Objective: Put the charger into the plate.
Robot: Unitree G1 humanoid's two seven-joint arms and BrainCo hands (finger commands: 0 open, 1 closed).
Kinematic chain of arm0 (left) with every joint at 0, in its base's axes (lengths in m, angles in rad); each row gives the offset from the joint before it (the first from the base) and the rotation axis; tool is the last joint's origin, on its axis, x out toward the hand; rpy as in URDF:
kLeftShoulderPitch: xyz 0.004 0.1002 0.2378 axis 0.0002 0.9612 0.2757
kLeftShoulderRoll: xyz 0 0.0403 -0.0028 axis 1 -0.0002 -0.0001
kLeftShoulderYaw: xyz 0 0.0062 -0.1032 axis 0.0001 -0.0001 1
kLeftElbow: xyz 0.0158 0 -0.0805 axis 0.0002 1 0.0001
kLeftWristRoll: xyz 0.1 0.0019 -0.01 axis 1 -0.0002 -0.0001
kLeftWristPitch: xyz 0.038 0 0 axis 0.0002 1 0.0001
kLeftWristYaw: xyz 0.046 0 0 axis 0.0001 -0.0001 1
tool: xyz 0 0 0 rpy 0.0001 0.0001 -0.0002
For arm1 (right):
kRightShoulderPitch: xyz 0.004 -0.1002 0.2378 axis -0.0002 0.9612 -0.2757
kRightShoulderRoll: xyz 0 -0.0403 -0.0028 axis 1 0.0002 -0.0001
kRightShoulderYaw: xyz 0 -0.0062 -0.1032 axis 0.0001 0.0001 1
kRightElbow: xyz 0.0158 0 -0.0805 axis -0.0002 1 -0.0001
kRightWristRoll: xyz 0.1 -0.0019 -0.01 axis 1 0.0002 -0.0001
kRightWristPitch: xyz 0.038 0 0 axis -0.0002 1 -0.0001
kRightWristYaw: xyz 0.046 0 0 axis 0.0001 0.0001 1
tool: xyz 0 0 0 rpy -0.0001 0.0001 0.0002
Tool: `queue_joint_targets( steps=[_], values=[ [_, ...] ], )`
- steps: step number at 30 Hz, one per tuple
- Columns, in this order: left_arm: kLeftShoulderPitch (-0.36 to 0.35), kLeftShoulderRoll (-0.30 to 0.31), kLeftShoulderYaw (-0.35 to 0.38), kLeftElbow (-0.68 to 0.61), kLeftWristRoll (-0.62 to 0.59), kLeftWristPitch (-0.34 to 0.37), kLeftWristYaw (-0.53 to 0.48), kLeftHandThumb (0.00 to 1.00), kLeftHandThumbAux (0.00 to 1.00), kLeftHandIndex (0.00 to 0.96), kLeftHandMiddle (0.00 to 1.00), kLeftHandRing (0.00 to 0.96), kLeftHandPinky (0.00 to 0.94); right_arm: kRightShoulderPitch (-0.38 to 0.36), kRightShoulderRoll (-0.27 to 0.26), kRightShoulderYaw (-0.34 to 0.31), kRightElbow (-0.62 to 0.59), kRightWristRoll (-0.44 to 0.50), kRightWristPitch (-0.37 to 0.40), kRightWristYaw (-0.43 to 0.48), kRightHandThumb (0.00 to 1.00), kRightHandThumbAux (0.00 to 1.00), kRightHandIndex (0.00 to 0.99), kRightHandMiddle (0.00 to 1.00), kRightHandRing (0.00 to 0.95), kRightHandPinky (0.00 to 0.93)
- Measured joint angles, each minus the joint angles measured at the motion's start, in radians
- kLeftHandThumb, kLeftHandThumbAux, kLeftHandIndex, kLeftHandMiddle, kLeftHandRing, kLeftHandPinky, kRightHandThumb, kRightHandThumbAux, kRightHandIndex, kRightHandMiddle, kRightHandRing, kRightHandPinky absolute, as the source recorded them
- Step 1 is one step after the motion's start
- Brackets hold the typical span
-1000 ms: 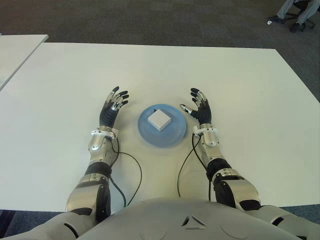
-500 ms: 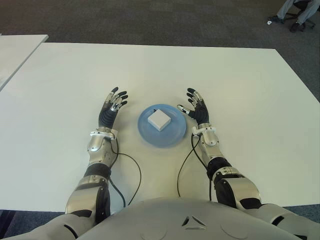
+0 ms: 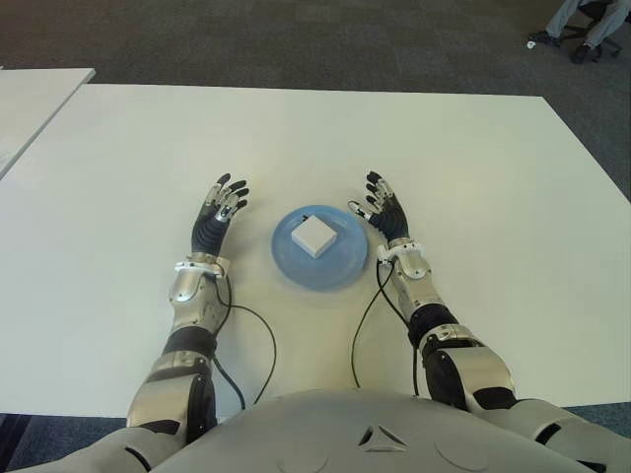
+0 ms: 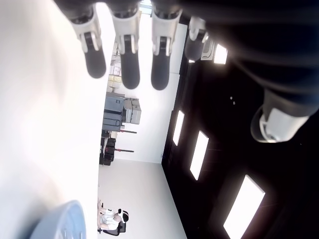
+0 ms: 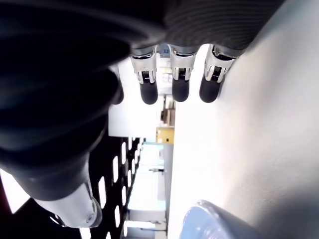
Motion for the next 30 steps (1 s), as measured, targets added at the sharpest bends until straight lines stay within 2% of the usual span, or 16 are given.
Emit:
queue_joint_targets(
  steps=[7, 14, 30],
  values=[
    [0.011, 0.010, -0.005, -0.023, 0.003, 0.028, 0.000, 0.000, 0.494, 0.028, 0.134, 0.125, 0.109, 0.009, 0.010, -0.006, -0.065, 0.017, 0.092, 0.002, 0.024, 0.669, 0.000, 0.014, 0.019, 0.037],
    [0.021, 0.016, -0.007, -0.042, 0.014, 0.053, 0.008, 0.000, 0.509, 0.020, 0.115, 0.106, 0.105, 0.015, 0.017, -0.011, -0.099, 0.032, 0.141, -0.003, 0.038, 0.651, 0.000, 0.006, 0.007, 0.023],
    [0.037, 0.021, -0.009, -0.072, 0.030, 0.082, 0.025, 0.000, 0.514, 0.013, 0.101, 0.095, 0.105, 0.029, 0.042, -0.012, -0.144, 0.043, 0.184, -0.037, 0.026, 0.641, 0.000, 0.000, 0.000, 0.012]
  ],
)
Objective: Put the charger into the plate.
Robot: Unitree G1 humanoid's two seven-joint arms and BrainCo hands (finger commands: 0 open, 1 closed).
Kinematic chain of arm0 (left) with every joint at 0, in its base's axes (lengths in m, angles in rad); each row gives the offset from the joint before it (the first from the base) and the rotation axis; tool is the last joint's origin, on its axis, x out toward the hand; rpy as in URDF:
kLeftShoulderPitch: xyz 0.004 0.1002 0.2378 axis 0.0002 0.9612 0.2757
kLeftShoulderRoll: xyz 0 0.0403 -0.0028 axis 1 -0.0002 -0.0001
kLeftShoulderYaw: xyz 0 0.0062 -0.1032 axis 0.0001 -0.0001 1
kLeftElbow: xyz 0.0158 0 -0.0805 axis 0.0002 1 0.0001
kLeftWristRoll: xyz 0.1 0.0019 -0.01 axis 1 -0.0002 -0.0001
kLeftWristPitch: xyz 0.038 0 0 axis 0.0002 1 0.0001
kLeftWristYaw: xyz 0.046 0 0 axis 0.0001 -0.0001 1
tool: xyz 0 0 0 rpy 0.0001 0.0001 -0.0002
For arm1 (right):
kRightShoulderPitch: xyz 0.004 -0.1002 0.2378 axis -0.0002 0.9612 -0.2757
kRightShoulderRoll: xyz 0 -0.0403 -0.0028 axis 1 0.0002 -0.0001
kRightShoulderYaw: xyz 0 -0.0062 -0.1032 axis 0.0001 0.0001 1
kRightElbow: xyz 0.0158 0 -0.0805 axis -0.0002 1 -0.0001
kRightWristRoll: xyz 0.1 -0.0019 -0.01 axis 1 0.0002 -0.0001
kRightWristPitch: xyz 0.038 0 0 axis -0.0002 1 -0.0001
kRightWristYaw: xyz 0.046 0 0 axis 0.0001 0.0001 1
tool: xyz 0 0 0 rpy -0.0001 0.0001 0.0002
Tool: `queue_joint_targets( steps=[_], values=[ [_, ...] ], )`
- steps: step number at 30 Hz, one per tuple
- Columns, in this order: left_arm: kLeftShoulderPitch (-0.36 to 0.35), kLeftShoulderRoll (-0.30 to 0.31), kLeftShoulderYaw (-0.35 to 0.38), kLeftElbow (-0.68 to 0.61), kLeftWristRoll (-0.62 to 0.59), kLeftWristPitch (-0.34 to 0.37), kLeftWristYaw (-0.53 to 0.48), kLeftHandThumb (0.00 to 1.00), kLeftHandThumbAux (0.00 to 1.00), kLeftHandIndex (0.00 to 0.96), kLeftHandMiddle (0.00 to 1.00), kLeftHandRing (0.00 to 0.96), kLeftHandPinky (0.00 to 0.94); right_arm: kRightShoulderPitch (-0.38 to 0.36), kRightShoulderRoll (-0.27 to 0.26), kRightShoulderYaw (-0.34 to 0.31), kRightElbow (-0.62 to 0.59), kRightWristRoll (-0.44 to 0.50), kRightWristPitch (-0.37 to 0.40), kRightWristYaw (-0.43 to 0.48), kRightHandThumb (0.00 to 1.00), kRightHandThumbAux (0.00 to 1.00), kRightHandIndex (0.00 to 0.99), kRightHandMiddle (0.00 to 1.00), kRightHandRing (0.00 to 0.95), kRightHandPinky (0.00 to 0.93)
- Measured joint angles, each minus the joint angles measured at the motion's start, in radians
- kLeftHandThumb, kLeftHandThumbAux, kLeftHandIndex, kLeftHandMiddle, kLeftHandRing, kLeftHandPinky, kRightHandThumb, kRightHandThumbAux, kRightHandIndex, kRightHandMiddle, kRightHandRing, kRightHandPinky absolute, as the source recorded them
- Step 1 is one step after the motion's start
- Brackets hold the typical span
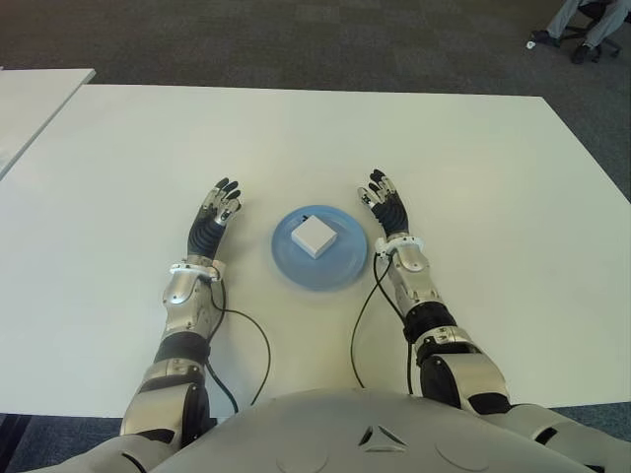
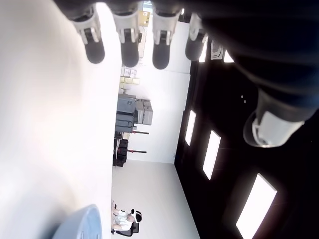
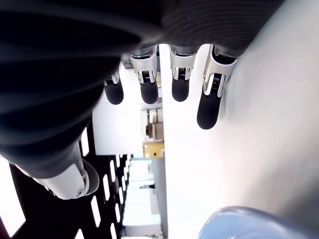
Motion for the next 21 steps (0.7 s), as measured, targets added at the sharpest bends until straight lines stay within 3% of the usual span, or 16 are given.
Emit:
queue_joint_targets(
  steps=[9, 21],
  values=[
    [0.001, 0.006, -0.009, -0.004, 0.008, 0.010, 0.003, 0.000, 0.507, 0.011, 0.098, 0.093, 0.103, -0.001, 0.013, -0.007, 0.000, 0.004, 0.000, -0.027, 0.018, 0.640, 0.000, 0.007, 0.000, 0.029],
    [0.001, 0.011, -0.025, -0.007, 0.012, 0.021, 0.012, 0.000, 0.506, 0.013, 0.096, 0.092, 0.102, -0.016, 0.019, -0.013, 0.054, -0.006, -0.063, -0.109, 0.009, 0.644, 0.000, 0.011, 0.000, 0.024]
  ],
)
